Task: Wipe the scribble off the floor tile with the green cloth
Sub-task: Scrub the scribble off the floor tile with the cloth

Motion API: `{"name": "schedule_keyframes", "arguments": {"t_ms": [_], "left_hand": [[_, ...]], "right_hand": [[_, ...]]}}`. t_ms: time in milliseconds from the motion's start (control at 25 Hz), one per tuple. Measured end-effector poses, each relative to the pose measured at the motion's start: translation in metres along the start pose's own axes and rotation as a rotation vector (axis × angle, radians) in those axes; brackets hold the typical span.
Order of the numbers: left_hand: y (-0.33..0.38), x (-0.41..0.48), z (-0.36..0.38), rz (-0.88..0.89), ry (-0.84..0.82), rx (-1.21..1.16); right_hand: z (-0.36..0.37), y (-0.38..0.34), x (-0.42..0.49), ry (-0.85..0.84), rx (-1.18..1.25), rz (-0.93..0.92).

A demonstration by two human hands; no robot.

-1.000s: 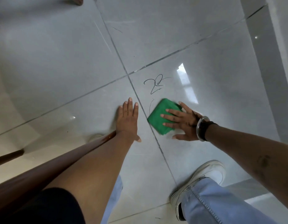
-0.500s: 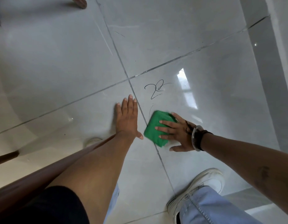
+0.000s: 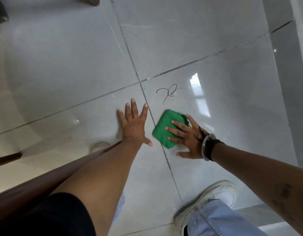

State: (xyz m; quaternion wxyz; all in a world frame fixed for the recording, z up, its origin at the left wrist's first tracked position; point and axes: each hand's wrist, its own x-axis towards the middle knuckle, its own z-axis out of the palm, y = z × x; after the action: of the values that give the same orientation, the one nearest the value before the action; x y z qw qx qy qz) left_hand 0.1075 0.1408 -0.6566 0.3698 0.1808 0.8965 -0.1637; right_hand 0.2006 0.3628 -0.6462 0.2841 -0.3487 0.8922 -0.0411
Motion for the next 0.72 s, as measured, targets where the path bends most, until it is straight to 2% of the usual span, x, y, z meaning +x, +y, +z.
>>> {"name": "schedule_keyframes", "arguments": {"t_ms": [40, 200, 240, 280, 400, 440, 560, 640, 720], "left_hand": [[-0.001, 0.0, 0.001, 0.005, 0.002, -0.002], [-0.001, 0.002, 0.004, 0.025, 0.01, -0.021], [-0.002, 0.003, 0.003, 0.027, 0.007, -0.02], [-0.002, 0.003, 0.003, 0.029, 0.008, -0.016], [0.001, 0.0, 0.001, 0.033, -0.011, 0.007], [0.001, 0.001, 0.002, 0.032, -0.017, 0.014], [-0.002, 0.003, 0.002, 0.036, 0.005, 0.009], [0.0, -0.001, 0.008, 0.046, 0.003, -0.006], [0.004, -0.006, 0.011, 0.051, 0.001, 0.0]], "right_hand": [[-0.005, 0.008, 0.008, 0.034, -0.006, 0.056], [-0.032, 0.019, 0.067, 0.133, 0.166, 0.644], [-0.035, 0.017, 0.07, 0.113, 0.176, 0.665], [-0.032, 0.011, 0.065, 0.07, 0.121, 0.57], [-0.009, -0.015, 0.008, -0.14, -0.075, 0.013], [-0.003, -0.016, -0.012, -0.183, -0.077, -0.04], [-0.005, 0.018, -0.009, -0.042, -0.091, 0.18], [-0.024, 0.042, 0.024, 0.022, 0.052, 0.445], [-0.043, 0.059, 0.063, 0.079, 0.117, 0.614]]}}
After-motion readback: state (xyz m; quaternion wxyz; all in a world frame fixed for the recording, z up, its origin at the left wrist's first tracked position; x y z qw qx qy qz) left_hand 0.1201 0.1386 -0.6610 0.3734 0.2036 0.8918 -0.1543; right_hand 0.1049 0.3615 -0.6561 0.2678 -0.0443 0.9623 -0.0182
